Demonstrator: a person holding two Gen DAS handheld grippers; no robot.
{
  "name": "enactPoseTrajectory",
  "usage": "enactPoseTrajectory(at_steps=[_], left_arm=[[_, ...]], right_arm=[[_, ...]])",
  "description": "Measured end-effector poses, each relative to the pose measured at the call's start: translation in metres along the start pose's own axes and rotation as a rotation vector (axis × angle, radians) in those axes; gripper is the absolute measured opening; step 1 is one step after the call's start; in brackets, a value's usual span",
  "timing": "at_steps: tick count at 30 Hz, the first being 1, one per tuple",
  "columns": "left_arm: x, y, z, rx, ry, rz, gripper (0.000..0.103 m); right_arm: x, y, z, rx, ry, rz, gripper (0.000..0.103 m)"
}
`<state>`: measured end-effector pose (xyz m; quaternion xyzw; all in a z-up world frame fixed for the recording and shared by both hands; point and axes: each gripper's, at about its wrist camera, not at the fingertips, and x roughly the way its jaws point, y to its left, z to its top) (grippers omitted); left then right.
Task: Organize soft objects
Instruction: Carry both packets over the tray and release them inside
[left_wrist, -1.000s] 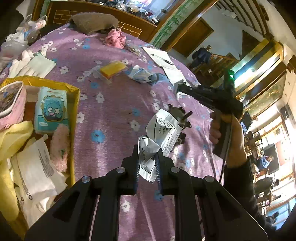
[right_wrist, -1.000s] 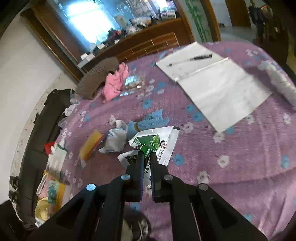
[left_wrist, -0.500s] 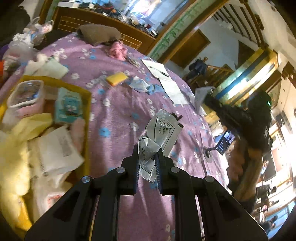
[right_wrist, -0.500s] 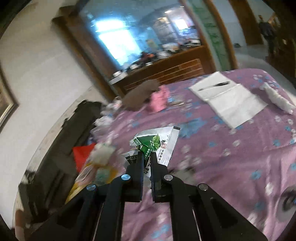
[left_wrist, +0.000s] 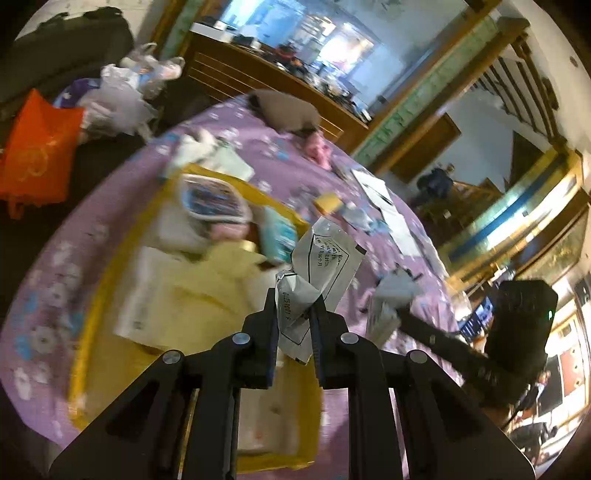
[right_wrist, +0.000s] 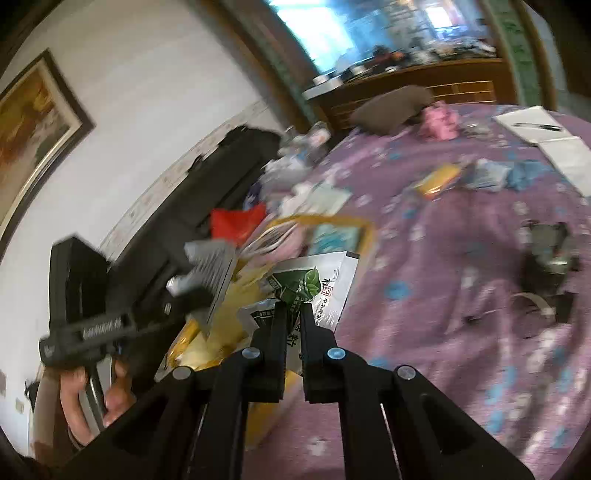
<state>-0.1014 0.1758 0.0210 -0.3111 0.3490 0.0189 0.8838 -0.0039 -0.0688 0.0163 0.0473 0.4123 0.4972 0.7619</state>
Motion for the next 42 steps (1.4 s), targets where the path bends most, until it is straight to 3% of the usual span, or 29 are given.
enactPoseTrajectory(at_steps=[5,9,12,18,23,30,34,35,36,37,39,42], left_arm=[[-0.004,0.016,-0.003,-0.005,0.024,0.031,0.015],[-0.007,0.012,-0.025,0.055,0.083,0.046,0.015],[-0.015,0.02,-0.038,0.029,0.098,0.034,0.015],[-0.045,0.05,-0.036,-0.011,0.024,0.154,0.015],[-0.033,0.074,-0.045,-0.071,0.06,0.193,0.015],[-0.019,0.075,-0.053,-0.073,0.095,0.174,0.016],[-0.022,0.072,-0.051,-0.081,0.079,0.185,0.052],[-0.023,0.071,-0.051,-0.086,0.061,0.184,0.056],[-0.025,0.07,-0.051,-0.093,0.045,0.184,0.058],[-0.024,0.07,-0.05,-0.106,0.042,0.186,0.061],[-0.028,0.072,-0.05,-0.144,0.031,0.161,0.062],[-0.037,0.068,-0.05,-0.142,-0.014,0.156,0.071]], right_arm=[[0.025,0.028,-0.019,-0.07,0.077,0.021,0.004],[0.037,0.04,-0.031,-0.119,0.107,0.008,0.004],[0.045,0.043,-0.035,-0.127,0.125,0.014,0.004],[0.05,0.054,-0.04,-0.177,0.142,-0.002,0.004],[0.057,0.056,-0.046,-0.192,0.159,-0.023,0.005],[0.058,0.049,-0.048,-0.169,0.149,-0.013,0.006],[0.057,0.043,-0.048,-0.139,0.148,0.008,0.006],[0.056,0.043,-0.048,-0.137,0.148,0.008,0.006],[0.056,0.043,-0.049,-0.133,0.15,0.004,0.014],[0.056,0.042,-0.049,-0.128,0.149,-0.01,0.033],[0.051,0.044,-0.051,-0.138,0.118,0.007,0.059],[0.041,0.055,-0.053,-0.198,0.088,0.018,0.063]])
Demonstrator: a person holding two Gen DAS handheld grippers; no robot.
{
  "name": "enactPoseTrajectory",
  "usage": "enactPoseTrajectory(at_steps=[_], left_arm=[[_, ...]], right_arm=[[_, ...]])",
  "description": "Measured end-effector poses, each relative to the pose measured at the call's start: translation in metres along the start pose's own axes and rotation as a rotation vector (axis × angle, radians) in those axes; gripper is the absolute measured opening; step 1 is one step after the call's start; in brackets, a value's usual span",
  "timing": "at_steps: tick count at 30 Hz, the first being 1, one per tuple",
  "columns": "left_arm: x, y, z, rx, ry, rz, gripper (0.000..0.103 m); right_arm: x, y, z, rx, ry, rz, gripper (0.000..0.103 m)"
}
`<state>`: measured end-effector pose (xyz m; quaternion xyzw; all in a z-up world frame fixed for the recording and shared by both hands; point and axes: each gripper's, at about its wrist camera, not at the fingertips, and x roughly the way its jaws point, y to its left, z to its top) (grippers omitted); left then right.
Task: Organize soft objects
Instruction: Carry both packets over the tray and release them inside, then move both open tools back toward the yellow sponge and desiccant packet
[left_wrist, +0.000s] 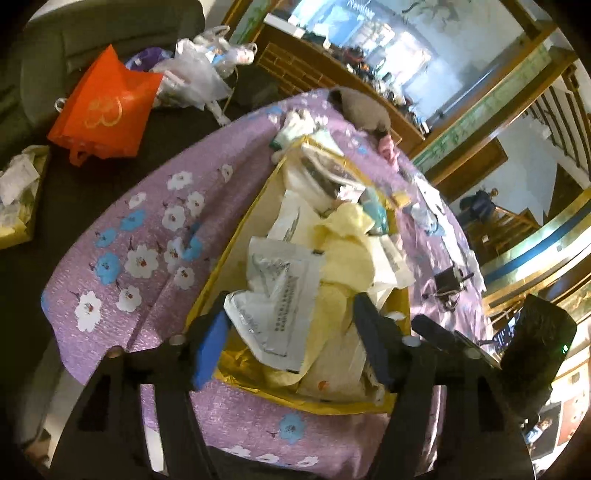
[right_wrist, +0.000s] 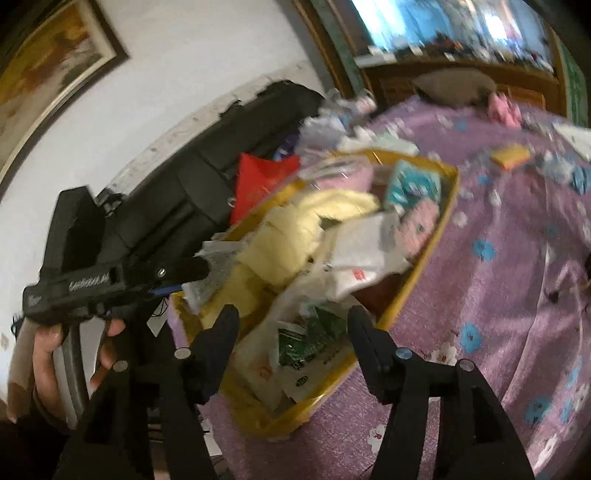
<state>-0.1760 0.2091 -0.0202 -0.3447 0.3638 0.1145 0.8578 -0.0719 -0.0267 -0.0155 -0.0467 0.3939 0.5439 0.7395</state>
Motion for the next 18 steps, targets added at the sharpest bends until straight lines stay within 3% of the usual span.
enactPoseTrajectory(at_steps=[6,12,14,18], left_arm=[[-0.011,-0.028,0.0,0.099,-0.066,0.069,0.071],[-0.022,-0.059,0.006,0.121,-0.138,-0.078,0.074],[-0.017,-0.072,0.01,0.128,-0.128,-0.132,0.082],[0.007,-0.107,0.019,0.15,-0.063,-0.22,0.082]], right_arm=[[-0.013,0.004,0.001,-0.04,-0.012,0.024,0.064],[-0.036,-0.016,0.008,0.003,-0.071,0.038,0.064],[-0.048,-0.028,0.013,0.017,-0.105,0.024,0.064],[-0.072,-0.06,0.024,0.074,-0.166,-0.01,0.064]])
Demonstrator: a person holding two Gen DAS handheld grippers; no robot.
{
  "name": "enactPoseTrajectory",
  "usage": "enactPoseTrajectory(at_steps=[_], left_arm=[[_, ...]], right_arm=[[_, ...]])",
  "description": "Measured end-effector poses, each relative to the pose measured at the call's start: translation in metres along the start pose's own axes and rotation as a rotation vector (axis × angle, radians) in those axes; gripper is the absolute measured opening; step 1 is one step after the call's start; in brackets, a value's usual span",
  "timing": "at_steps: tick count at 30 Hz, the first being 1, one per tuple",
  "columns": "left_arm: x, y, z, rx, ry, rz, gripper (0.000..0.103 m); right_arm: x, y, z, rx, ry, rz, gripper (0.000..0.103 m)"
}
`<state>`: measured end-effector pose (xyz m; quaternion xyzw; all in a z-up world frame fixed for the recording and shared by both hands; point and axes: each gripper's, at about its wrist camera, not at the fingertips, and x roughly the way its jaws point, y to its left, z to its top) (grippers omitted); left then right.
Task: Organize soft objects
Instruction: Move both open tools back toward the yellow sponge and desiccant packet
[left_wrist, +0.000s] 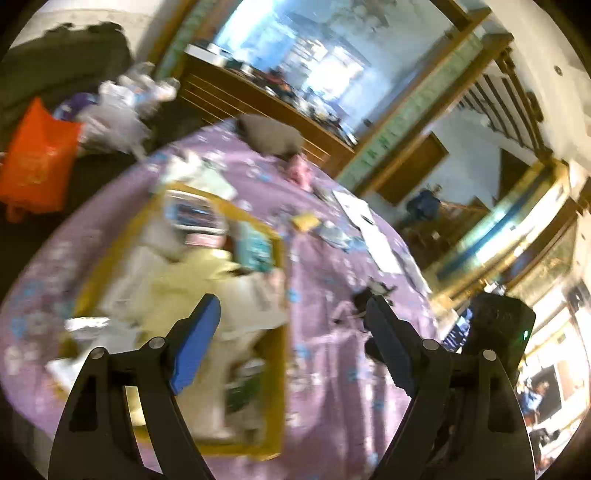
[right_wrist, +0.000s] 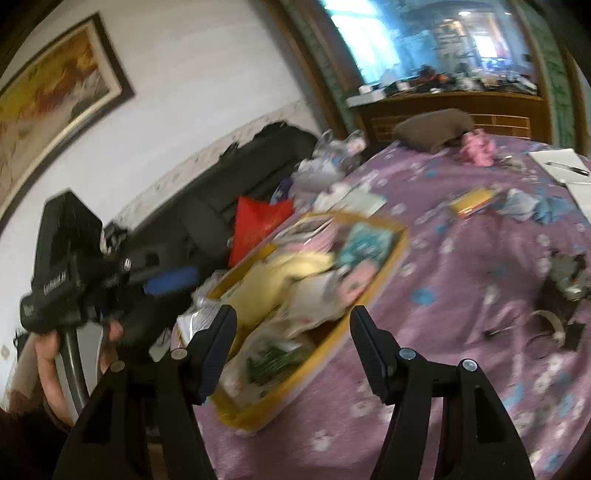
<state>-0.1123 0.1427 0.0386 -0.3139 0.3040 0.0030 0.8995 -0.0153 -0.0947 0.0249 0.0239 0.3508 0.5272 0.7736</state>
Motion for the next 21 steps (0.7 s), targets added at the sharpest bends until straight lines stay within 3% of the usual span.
enactPoseTrajectory(at_steps=[3,8,12,17,20,21], left_arm=[[0.033,-0.032,0.005,0.087,0.059,0.016,0.082],[0.082,-0.079,0.007,0.234,0.128,0.054,0.082],[0.125,-0.094,0.017,0.276,0.18,0.139,0.082],[0.166,-0.092,0.03,0.248,0.231,0.133,0.082],[0.188,-0.092,0.037,0.251,0.251,0.123,0.082],[0.195,-0.092,0.04,0.247,0.255,0.132,0.082]], right_arm=[[-0.016,-0.026,0.015,0.037,-0.028,-0.019,0.064],[-0.036,-0.067,0.044,0.047,-0.058,-0.079,0.073],[-0.047,-0.11,0.062,0.08,-0.104,-0.165,0.073],[-0.051,-0.169,0.059,0.204,-0.154,-0.23,0.073],[-0.053,-0.18,0.056,0.184,-0.156,-0.376,0.073],[-0.058,-0.183,0.056,0.187,-0.164,-0.375,0.073]])
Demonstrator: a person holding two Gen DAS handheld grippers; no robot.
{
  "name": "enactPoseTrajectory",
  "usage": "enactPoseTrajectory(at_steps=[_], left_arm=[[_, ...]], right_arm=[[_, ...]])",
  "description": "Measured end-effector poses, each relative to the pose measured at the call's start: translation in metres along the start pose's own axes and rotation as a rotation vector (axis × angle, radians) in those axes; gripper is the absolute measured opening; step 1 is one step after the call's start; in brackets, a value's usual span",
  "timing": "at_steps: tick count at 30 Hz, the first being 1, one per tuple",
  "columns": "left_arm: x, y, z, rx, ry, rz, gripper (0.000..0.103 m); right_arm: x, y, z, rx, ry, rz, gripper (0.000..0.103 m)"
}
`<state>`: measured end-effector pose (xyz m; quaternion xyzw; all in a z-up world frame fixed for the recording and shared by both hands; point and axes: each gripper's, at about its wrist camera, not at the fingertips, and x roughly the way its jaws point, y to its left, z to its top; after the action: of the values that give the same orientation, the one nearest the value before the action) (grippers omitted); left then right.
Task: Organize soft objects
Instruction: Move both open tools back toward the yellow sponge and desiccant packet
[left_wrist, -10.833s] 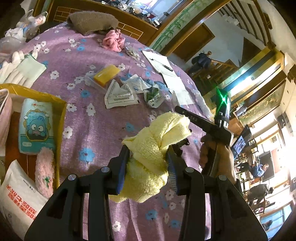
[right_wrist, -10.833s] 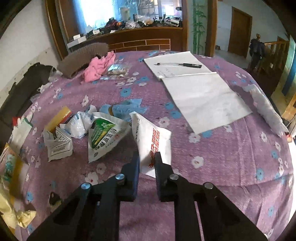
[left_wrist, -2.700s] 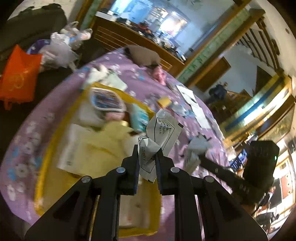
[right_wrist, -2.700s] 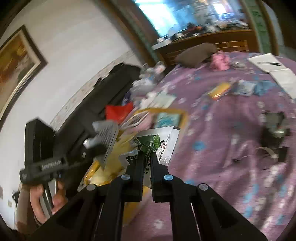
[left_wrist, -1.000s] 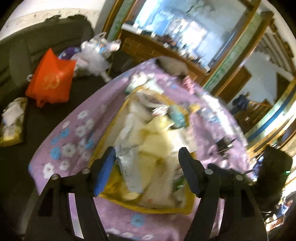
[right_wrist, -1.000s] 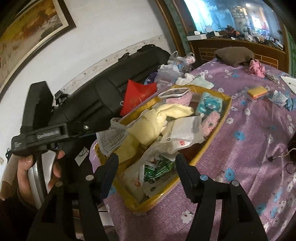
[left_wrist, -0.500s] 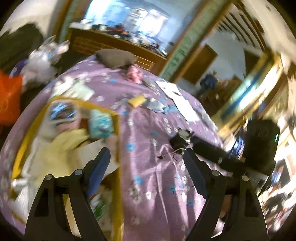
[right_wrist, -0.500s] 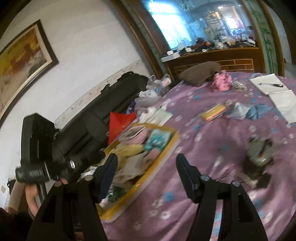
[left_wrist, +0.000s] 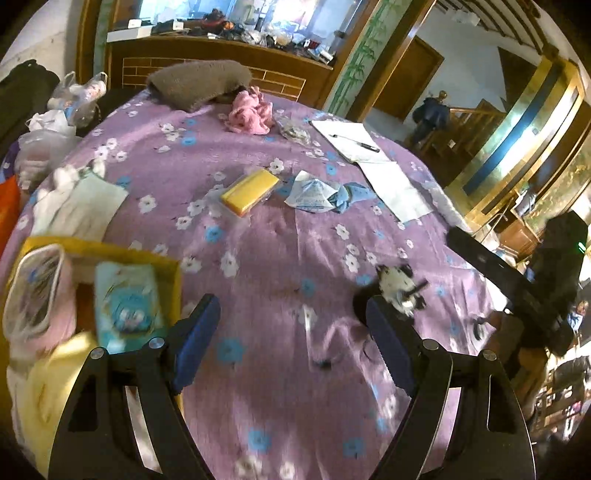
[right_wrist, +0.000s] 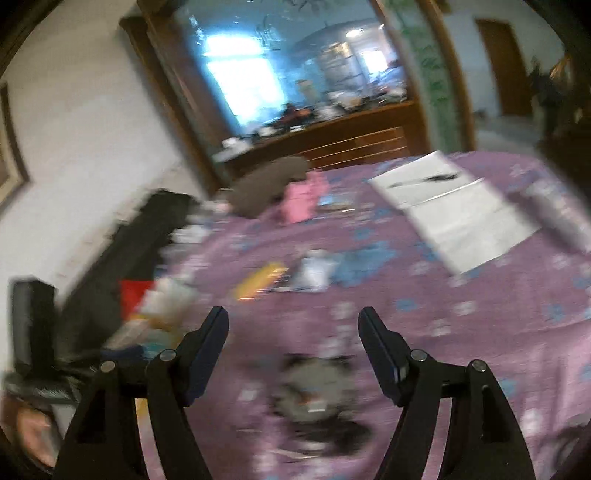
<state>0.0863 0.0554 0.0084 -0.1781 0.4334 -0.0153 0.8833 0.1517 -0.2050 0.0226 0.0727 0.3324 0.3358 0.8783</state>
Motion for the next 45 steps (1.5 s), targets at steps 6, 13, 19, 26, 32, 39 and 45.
enactPoseTrajectory(at_steps=[6,13,19,26,32,39,45], left_arm=[[0.037,0.008,0.031,-0.074,0.04,-0.018,0.082],[0.073,0.028,0.061,-0.126,0.107,-0.017,0.082],[0.094,0.035,0.07,-0.092,0.148,0.017,0.082],[0.105,0.038,0.074,-0.086,0.152,0.035,0.082],[0.111,0.039,0.081,-0.102,0.138,0.021,0.082],[0.114,0.037,0.084,-0.081,0.142,0.041,0.082],[0.108,0.037,0.085,-0.074,0.126,0.032,0.082]], right_arm=[[0.008,-0.024,-0.004,0.075,0.018,-0.002,0.073],[0.015,-0.033,-0.009,0.119,0.052,0.024,0.073],[0.016,-0.037,-0.011,0.154,0.062,0.05,0.073],[0.019,-0.042,-0.013,0.191,0.081,0.064,0.073],[0.018,-0.048,-0.014,0.222,0.086,0.048,0.073],[0.02,-0.048,-0.016,0.23,0.099,0.048,0.073],[0.02,-0.049,-0.017,0.233,0.1,0.048,0.073]])
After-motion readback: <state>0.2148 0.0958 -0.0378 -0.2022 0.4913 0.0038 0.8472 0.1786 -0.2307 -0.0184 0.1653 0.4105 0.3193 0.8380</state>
